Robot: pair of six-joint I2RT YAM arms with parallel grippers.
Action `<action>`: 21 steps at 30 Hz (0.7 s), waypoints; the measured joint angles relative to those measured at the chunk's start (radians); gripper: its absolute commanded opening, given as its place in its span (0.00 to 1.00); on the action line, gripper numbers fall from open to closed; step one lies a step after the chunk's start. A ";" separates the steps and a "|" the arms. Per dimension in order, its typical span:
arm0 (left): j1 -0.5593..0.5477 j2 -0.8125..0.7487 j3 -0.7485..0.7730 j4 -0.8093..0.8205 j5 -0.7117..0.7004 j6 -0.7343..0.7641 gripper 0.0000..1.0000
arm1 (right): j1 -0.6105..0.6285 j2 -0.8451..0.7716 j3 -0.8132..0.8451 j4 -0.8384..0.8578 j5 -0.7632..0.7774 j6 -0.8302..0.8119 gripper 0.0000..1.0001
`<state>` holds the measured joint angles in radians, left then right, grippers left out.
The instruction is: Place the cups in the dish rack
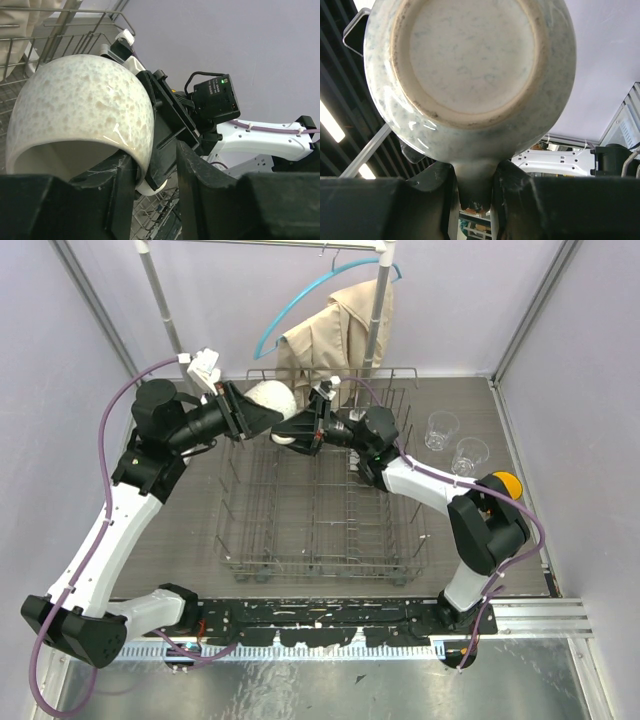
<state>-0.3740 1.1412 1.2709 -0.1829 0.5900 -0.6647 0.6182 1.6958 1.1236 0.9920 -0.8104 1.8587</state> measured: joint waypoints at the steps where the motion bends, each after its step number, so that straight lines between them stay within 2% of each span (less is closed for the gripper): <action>1: -0.001 0.000 0.000 -0.005 0.000 0.004 0.49 | 0.000 -0.002 -0.005 -0.003 0.006 -0.004 0.01; 13: -0.020 0.000 0.000 -0.061 -0.024 0.058 0.60 | -0.024 -0.036 -0.062 -0.040 0.045 -0.063 0.00; 21: -0.025 -0.018 0.000 -0.129 -0.051 0.089 0.61 | -0.087 -0.053 -0.090 -0.115 0.081 -0.125 0.00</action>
<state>-0.3992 1.1233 1.2705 -0.3122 0.5392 -0.5762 0.5312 1.6424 1.0332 0.8768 -0.7292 1.7340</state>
